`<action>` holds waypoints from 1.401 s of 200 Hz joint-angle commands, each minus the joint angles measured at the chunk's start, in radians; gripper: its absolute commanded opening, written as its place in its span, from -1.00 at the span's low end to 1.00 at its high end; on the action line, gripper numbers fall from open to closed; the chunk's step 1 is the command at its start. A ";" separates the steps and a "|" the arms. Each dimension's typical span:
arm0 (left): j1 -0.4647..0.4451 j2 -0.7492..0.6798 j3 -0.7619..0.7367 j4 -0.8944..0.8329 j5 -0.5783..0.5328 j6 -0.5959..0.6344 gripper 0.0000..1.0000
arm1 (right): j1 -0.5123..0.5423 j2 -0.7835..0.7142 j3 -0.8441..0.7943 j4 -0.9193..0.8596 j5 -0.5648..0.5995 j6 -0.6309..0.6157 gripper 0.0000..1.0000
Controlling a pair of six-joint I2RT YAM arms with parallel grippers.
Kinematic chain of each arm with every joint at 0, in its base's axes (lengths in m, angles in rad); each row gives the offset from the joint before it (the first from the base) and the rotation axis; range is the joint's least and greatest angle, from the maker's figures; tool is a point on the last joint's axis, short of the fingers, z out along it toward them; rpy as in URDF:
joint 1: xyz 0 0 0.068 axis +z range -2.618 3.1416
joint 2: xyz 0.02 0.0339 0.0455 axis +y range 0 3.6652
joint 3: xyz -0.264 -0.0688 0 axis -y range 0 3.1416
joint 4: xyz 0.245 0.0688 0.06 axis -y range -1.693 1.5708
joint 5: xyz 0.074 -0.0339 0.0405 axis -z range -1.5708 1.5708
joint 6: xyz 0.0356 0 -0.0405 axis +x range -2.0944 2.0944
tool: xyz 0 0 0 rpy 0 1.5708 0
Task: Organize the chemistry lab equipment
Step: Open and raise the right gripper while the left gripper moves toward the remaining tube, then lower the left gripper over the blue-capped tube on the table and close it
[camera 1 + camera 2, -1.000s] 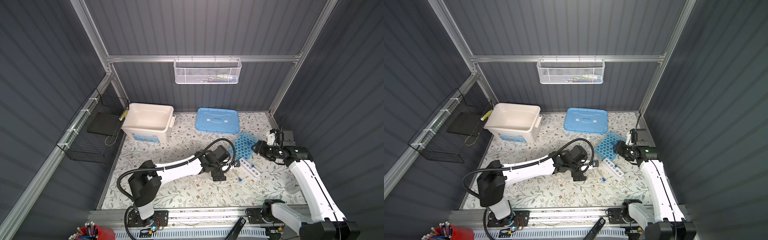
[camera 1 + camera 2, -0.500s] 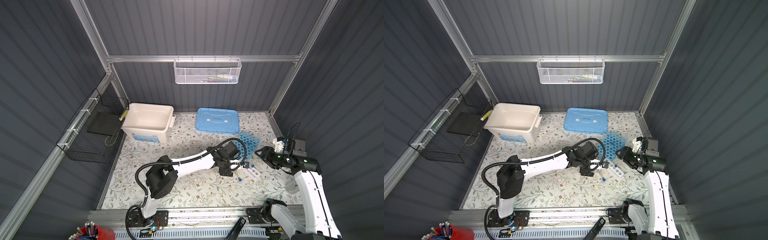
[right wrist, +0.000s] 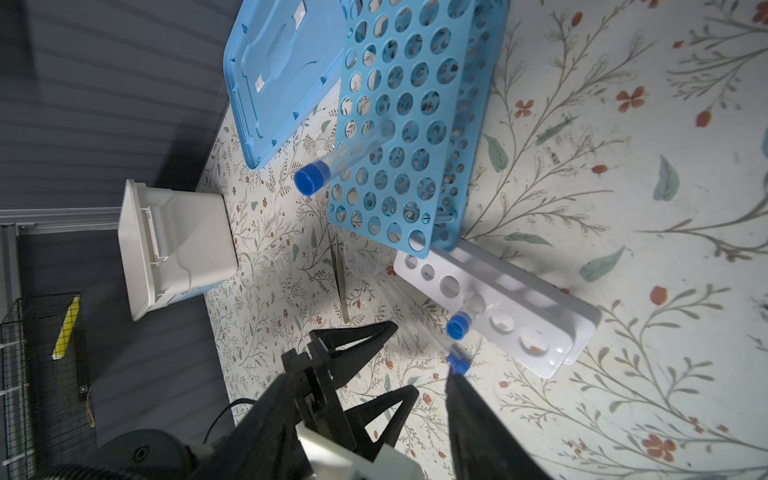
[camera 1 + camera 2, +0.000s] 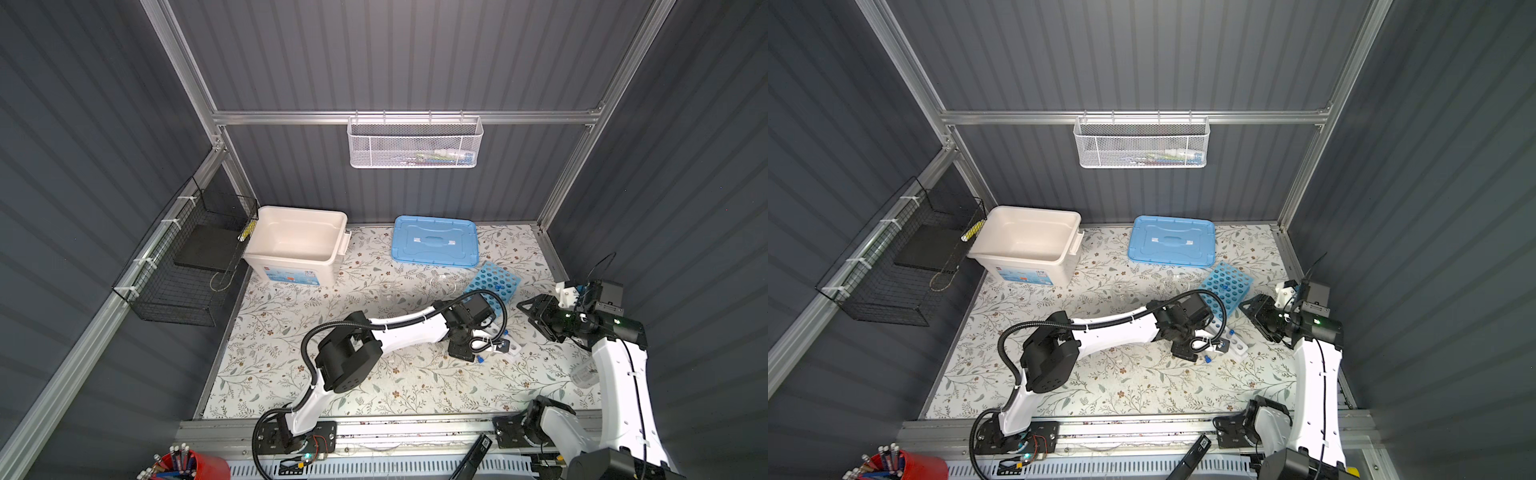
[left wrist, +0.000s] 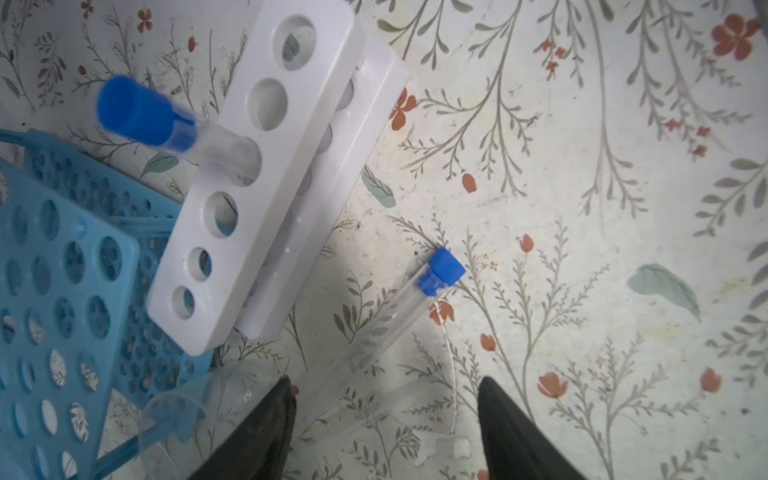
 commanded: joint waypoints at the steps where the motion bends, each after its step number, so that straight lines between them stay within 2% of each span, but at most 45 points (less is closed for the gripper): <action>1: 0.002 0.031 0.045 -0.053 0.016 0.054 0.40 | -0.040 -0.007 -0.016 0.014 -0.069 -0.002 0.20; 73: 0.003 0.122 0.092 -0.084 -0.002 0.080 0.29 | -0.116 -0.017 -0.028 0.029 -0.147 0.014 0.21; 171: 0.013 0.231 0.201 -0.186 0.004 0.078 -0.02 | -0.199 -0.055 -0.029 0.046 -0.200 0.062 0.22; 253: 0.012 0.262 0.230 -0.290 -0.023 0.029 -0.14 | -0.220 -0.070 -0.029 0.056 -0.209 0.083 0.25; 280: 0.012 0.256 0.216 -0.289 -0.027 0.009 -0.26 | -0.223 -0.074 -0.031 0.060 -0.214 0.089 0.26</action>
